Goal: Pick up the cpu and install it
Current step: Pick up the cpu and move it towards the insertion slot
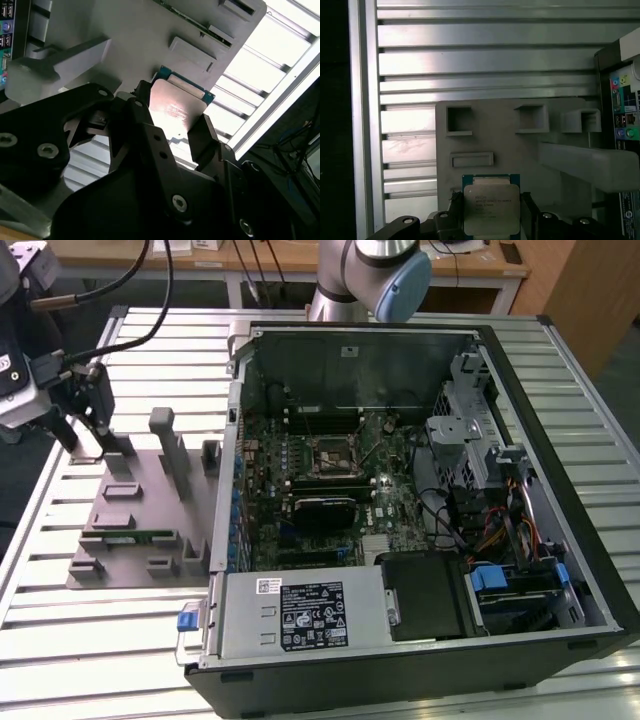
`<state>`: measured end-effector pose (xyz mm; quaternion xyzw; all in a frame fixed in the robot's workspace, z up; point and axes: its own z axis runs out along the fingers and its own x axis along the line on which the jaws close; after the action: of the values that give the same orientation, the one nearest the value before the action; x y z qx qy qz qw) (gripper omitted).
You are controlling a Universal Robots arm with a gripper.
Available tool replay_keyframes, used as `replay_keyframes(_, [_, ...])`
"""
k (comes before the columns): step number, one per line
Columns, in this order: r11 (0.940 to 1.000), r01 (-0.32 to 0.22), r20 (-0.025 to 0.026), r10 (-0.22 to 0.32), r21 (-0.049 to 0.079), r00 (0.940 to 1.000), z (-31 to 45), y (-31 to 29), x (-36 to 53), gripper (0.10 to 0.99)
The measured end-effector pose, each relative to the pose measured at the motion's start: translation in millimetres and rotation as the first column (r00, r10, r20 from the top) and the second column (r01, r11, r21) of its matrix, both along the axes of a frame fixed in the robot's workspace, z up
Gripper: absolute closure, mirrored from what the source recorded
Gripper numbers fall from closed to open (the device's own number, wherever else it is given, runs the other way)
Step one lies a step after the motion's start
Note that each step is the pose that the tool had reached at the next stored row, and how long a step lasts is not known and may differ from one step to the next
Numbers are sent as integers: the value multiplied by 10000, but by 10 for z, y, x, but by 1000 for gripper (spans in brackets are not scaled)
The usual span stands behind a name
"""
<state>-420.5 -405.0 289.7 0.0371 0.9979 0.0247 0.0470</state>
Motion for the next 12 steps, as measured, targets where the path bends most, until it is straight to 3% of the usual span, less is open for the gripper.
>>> replay_keyframes(12, [10000, 0, 326, 0, 0, 9995, 296, 4, 0, 545])
